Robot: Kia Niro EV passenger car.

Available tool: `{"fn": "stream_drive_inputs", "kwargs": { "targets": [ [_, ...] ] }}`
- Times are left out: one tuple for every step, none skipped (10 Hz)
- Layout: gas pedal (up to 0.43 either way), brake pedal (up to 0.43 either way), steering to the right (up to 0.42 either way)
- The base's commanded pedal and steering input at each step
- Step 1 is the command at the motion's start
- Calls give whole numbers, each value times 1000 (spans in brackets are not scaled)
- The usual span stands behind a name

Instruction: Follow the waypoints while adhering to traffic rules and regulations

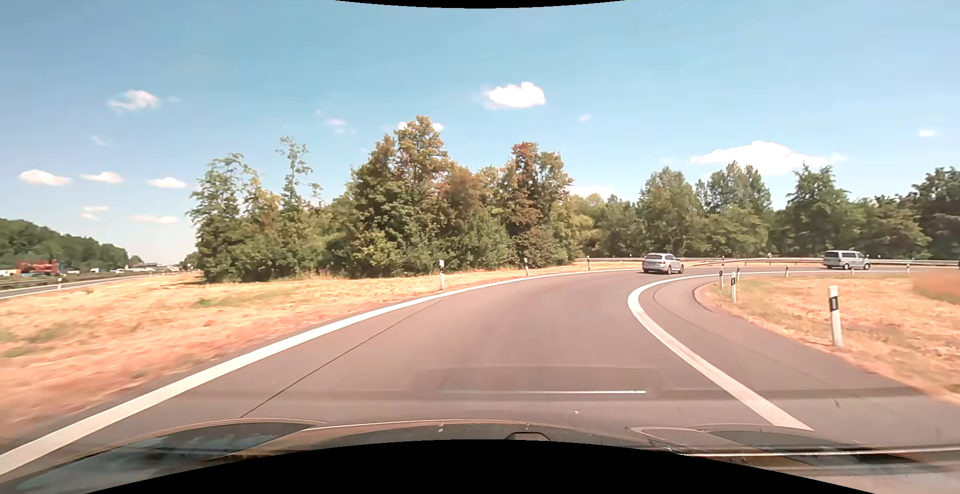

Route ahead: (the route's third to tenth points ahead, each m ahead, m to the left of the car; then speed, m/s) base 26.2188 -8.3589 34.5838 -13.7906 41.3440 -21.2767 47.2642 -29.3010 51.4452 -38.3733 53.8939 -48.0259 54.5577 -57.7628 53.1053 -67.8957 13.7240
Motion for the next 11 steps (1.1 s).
{"fn": "stream_drive_inputs", "kwargs": {
  "targets": [
    [138,0,105],
    [138,0,105],
    [150,0,105],
    [157,0,104],
    [169,0,103],
    [169,0,101],
    [177,0,99],
    [189,0,97],
    [189,0,96],
    [189,0,94],
    [189,0,93]
  ]
}}
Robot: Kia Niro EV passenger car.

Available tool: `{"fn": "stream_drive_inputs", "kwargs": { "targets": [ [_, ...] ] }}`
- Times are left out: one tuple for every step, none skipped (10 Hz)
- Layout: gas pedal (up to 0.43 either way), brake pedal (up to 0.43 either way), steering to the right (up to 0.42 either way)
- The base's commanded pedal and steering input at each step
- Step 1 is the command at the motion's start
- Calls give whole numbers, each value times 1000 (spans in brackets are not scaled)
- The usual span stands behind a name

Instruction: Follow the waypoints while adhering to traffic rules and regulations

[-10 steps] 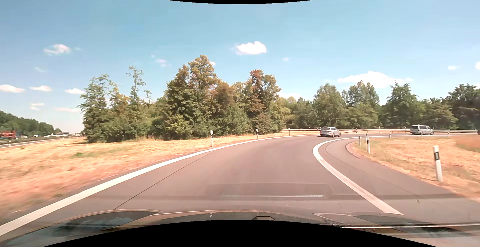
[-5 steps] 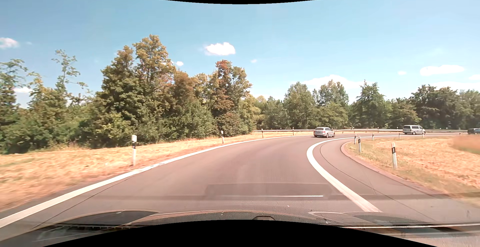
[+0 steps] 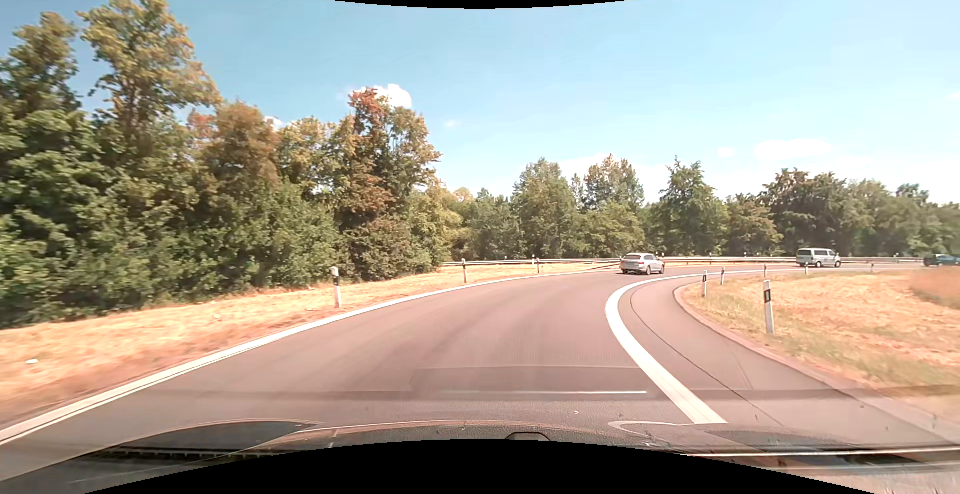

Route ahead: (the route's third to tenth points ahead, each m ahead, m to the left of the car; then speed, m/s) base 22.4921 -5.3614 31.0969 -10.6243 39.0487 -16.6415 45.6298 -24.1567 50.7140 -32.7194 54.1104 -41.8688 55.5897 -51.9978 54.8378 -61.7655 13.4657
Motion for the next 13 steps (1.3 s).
{"fn": "stream_drive_inputs", "kwargs": {
  "targets": [
    [189,0,91],
    [189,0,88],
    [189,0,88],
    [189,0,88],
    [189,0,90],
    [189,0,94],
    [189,0,95],
    [189,0,95],
    [189,0,96],
    [189,0,98],
    [189,0,100],
    [189,0,100],
    [189,0,100]
  ]
}}
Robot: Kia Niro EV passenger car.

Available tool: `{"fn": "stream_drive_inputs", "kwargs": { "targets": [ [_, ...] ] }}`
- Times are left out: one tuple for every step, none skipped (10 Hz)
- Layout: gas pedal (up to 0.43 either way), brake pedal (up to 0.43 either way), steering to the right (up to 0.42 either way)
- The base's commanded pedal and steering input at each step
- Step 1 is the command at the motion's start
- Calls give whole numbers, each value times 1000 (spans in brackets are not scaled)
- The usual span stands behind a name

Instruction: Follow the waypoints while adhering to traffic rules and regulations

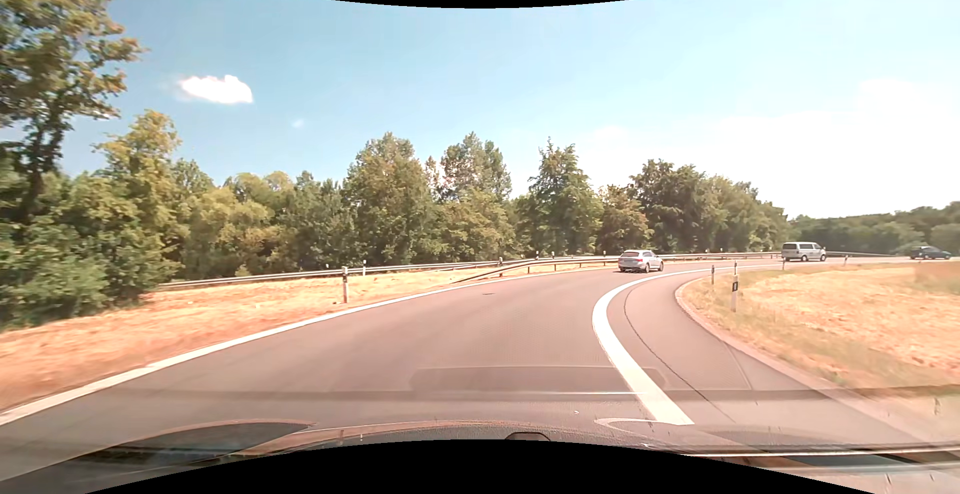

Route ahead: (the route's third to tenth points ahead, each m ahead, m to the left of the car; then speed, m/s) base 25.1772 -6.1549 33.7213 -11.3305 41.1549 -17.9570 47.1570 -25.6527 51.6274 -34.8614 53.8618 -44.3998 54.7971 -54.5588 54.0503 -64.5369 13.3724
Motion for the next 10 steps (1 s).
{"fn": "stream_drive_inputs", "kwargs": {
  "targets": [
    [189,0,100],
    [189,0,99],
    [189,0,97],
    [189,0,97],
    [197,0,97],
    [220,0,96],
    [228,0,95],
    [228,0,95],
    [228,0,96],
    [240,0,96]
  ]
}}
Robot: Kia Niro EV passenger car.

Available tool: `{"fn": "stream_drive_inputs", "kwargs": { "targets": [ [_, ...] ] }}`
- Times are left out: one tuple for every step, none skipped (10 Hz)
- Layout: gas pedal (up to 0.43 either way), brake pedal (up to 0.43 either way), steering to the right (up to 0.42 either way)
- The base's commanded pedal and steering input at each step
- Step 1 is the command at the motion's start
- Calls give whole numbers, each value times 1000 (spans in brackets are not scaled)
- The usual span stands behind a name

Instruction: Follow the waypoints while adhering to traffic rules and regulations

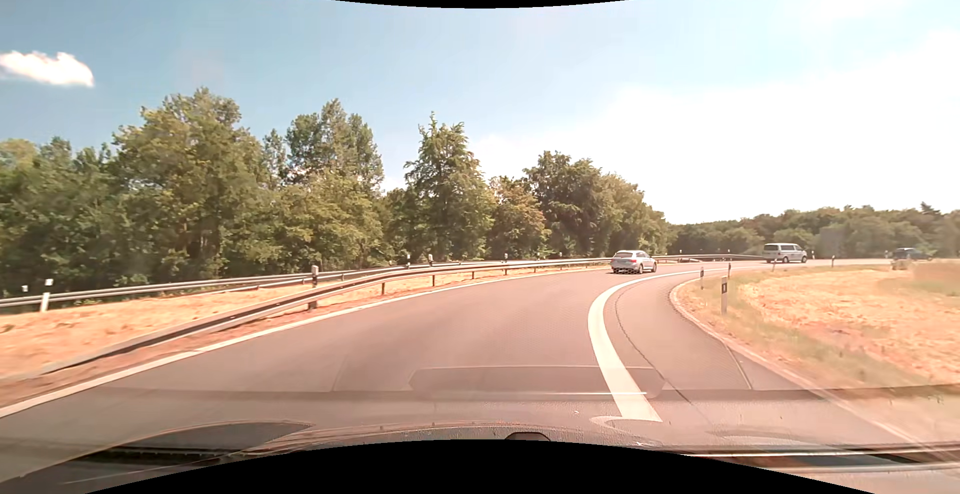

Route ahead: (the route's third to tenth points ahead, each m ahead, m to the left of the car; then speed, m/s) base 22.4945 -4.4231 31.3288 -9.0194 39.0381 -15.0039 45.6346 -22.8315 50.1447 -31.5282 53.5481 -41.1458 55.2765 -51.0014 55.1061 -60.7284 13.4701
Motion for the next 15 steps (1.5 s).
{"fn": "stream_drive_inputs", "kwargs": {
  "targets": [
    [240,0,96],
    [240,0,95],
    [240,0,96],
    [240,0,96],
    [240,0,96],
    [240,0,97],
    [240,0,96],
    [240,0,96],
    [240,0,97],
    [240,0,97],
    [240,0,99],
    [228,0,99],
    [228,0,99],
    [228,0,99],
    [228,0,99]
  ]
}}
